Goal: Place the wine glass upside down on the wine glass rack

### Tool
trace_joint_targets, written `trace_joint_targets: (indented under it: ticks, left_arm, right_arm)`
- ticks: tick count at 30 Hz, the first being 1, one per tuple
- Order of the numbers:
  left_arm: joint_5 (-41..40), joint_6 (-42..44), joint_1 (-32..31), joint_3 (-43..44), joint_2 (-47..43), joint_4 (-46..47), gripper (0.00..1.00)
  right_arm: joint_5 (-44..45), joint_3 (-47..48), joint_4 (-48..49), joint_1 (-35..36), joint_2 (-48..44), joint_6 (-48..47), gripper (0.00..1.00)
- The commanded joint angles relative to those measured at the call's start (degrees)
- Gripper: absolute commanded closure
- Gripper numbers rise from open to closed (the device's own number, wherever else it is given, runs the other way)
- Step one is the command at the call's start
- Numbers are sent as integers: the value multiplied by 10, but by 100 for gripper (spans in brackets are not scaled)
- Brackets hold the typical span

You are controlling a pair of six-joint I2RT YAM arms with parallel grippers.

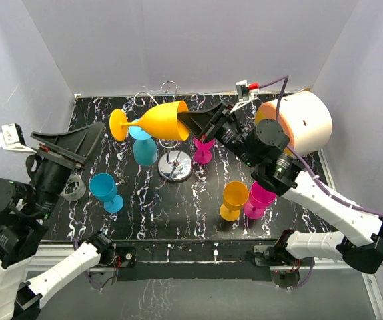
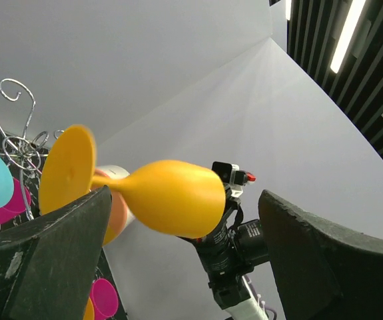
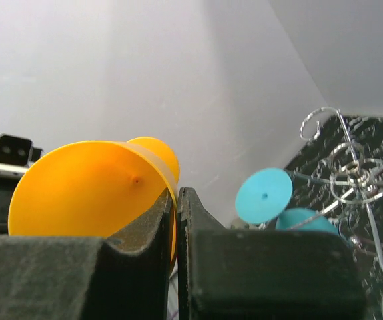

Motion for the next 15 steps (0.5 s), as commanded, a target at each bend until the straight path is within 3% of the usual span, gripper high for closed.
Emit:
trace_joint_targets:
  ticks: [1,9,15]
  left_arm:
    - [-12,-44,0,-25,8,55,11]
    - [-46,-112,1,-29,21,68,11]
    - [-51,-108,1,-27,51,122,9]
  right_arm:
    - [52,-22,193,2,5,6,100]
    - [84,-1,282,3,82,29,100]
    - [69,13,357,4,127,50,100]
